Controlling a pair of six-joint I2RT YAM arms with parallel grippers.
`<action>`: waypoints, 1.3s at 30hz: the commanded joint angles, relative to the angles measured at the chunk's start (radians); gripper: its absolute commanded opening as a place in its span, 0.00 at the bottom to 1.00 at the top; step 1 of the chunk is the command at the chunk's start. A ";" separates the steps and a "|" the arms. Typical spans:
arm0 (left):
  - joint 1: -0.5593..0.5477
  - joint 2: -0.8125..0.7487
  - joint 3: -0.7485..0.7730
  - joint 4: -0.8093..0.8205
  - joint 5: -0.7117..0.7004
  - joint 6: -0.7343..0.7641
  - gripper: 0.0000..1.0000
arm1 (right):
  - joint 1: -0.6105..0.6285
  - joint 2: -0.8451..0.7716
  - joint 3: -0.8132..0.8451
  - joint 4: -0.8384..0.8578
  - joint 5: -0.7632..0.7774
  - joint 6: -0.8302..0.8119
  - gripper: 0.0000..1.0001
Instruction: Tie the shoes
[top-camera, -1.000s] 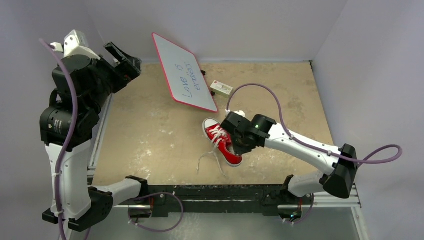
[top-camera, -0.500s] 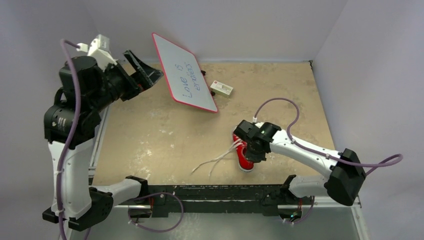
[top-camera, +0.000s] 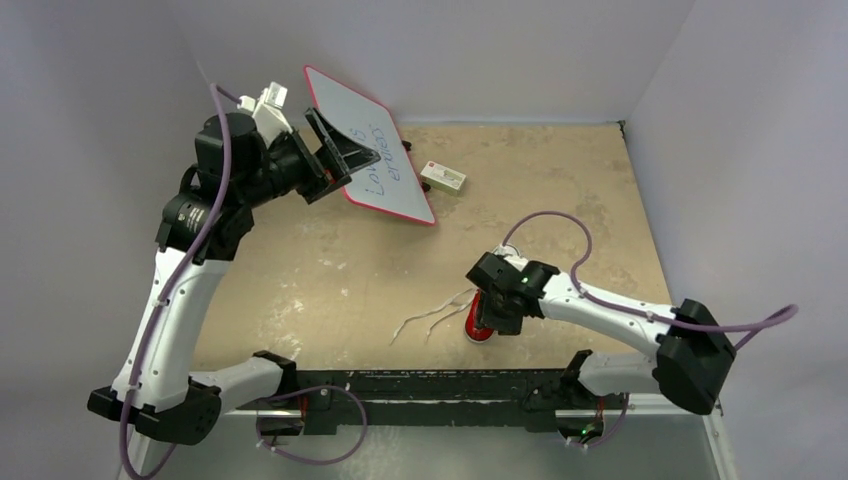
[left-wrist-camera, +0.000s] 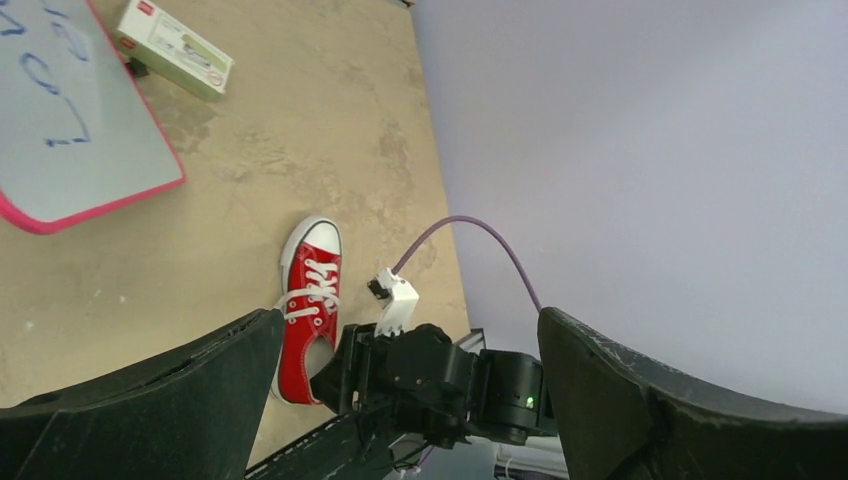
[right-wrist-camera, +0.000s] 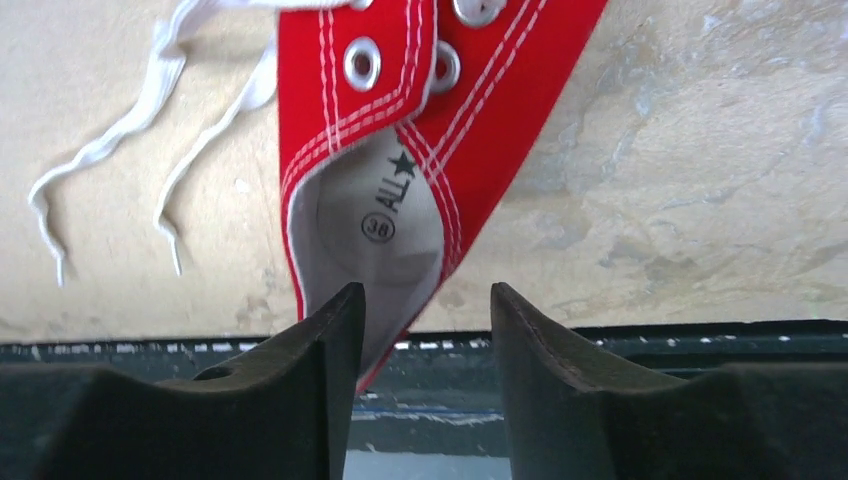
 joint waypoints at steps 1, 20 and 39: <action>-0.101 -0.022 -0.014 0.099 -0.059 -0.008 0.99 | -0.020 -0.142 0.055 -0.091 -0.036 -0.186 0.57; -0.646 0.242 -0.027 0.066 -0.499 0.106 0.99 | -0.793 -0.050 0.091 0.137 -0.605 -0.593 0.80; -0.658 0.206 -0.152 0.002 -0.614 0.291 0.99 | -0.604 0.228 0.014 0.530 -0.809 -0.515 0.82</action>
